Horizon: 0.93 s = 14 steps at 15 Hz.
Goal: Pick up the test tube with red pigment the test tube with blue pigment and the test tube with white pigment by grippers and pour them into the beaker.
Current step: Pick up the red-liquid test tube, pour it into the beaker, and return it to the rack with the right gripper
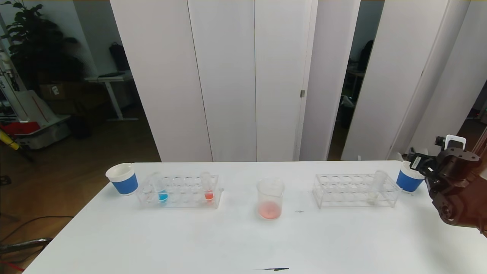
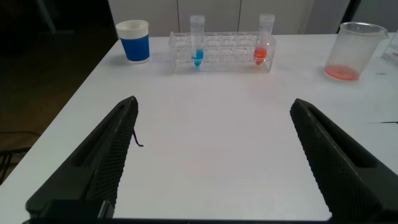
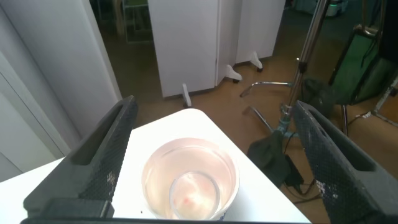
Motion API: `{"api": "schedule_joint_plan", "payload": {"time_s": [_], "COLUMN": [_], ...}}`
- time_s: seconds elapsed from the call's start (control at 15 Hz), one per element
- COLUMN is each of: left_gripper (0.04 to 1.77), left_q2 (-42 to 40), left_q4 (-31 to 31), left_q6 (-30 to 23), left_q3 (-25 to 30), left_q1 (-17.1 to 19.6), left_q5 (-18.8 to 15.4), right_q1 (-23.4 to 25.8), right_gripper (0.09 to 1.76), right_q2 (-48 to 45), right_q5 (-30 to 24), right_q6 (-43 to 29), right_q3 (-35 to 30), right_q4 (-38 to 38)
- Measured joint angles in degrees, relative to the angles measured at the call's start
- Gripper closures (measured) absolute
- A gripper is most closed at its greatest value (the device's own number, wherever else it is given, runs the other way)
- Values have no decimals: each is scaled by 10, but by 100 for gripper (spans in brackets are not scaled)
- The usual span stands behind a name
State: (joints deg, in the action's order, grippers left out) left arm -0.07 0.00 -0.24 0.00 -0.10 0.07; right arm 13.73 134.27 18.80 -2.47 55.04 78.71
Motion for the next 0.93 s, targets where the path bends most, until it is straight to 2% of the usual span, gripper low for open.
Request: {"api": "schedule_joint_plan", "payload": {"time_s": [0.27,0.53,0.8,0.93], "left_gripper": [6,6,6,6], "left_q2": [0,0,0,0], "left_q4": [0,0,0,0], "left_q6": [0,0,0,0], "left_q3": [0,0,0,0], "left_q1": [0,0,0,0], "left_q5": [0,0,0,0], "right_q1": [0,-9,-14,-15], "right_gripper": [10,10,10,10], "right_q2": [-58,-158,-277,-353], "right_q5": [-2,-6,-43,-69], "right_q6": [1,0,0,0], "right_q3": [-1,-8,-49,-72], "right_q4": [-63,-137,-193,-247]}}
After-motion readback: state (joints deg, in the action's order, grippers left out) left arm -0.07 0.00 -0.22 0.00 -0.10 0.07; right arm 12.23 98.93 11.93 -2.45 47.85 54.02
